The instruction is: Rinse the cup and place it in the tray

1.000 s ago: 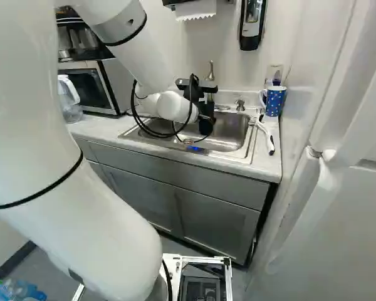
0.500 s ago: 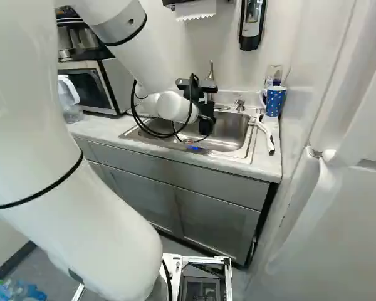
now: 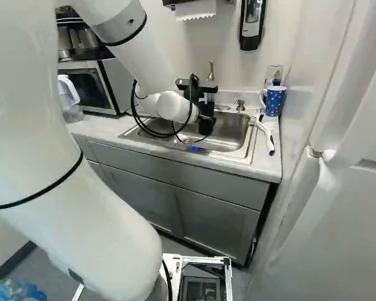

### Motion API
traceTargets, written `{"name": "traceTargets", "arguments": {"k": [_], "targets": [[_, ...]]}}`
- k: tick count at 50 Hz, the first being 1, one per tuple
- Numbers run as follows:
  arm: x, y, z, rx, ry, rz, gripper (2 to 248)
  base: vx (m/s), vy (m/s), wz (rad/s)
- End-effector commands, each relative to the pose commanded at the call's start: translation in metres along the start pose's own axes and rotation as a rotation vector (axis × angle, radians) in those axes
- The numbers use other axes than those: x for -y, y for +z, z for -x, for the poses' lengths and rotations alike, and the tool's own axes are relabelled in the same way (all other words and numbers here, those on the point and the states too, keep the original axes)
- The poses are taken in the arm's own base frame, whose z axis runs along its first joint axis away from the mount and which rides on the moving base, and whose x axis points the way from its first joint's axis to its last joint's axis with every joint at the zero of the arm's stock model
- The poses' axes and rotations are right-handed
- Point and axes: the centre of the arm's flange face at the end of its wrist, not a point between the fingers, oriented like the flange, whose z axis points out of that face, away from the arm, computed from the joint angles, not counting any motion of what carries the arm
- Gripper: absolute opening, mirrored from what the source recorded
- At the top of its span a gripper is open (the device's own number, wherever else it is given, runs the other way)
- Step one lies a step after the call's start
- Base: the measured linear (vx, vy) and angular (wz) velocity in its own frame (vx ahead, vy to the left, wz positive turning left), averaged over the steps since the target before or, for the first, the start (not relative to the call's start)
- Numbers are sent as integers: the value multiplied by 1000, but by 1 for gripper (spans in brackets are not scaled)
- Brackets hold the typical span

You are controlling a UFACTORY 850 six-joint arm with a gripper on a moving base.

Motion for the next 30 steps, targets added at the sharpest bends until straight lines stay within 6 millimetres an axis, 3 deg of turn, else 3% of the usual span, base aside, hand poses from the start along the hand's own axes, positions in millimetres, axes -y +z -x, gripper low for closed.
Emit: {"name": "traceTargets", "arguments": {"k": [30], "targets": [[0,0,0,0,0,0,121,0,0,0]]}}
